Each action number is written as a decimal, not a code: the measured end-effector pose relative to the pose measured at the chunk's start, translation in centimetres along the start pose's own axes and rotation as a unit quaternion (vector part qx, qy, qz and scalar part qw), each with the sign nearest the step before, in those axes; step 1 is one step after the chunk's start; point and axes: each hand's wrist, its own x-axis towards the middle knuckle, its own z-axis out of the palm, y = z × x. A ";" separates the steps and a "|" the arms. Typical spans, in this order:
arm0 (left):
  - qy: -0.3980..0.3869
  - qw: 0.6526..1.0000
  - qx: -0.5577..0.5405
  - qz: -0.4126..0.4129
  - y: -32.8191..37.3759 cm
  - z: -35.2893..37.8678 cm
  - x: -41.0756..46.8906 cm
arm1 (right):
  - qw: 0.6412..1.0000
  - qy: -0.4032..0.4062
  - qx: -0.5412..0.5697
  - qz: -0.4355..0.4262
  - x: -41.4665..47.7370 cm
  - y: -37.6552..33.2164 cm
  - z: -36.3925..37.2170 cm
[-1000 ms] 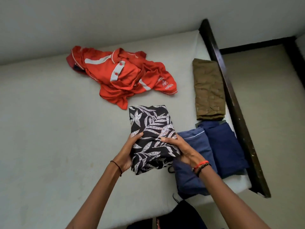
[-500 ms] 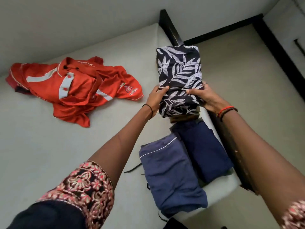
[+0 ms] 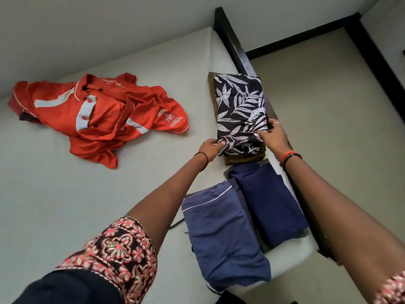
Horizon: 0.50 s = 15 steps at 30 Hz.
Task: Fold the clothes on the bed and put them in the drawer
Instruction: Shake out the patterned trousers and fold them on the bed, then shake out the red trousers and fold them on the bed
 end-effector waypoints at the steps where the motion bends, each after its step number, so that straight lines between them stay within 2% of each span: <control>1: 0.004 1.000 0.009 -0.001 0.0 -0.2 -0.4 | 1.000 0.024 -0.015 -0.008 -1.1 -0.6 0.1; 4: 0.016 1.000 0.002 0.001 0.0 -1.2 -1.9 | 0.990 0.117 -0.069 -0.046 -3.8 -1.8 0.1; 7: 0.050 0.998 -0.030 0.030 -1.0 -3.9 -4.0 | 0.981 0.147 -0.077 -0.099 -5.5 -3.9 0.3; 12: 0.203 0.977 0.009 0.070 -4.8 -12.4 -6.6 | 0.971 0.058 -0.093 -0.213 -6.7 -7.9 5.0; 15: 0.328 0.929 0.115 0.125 -6.2 -18.2 -7.2 | 0.950 -0.034 -0.113 -0.288 -7.2 -10.7 9.2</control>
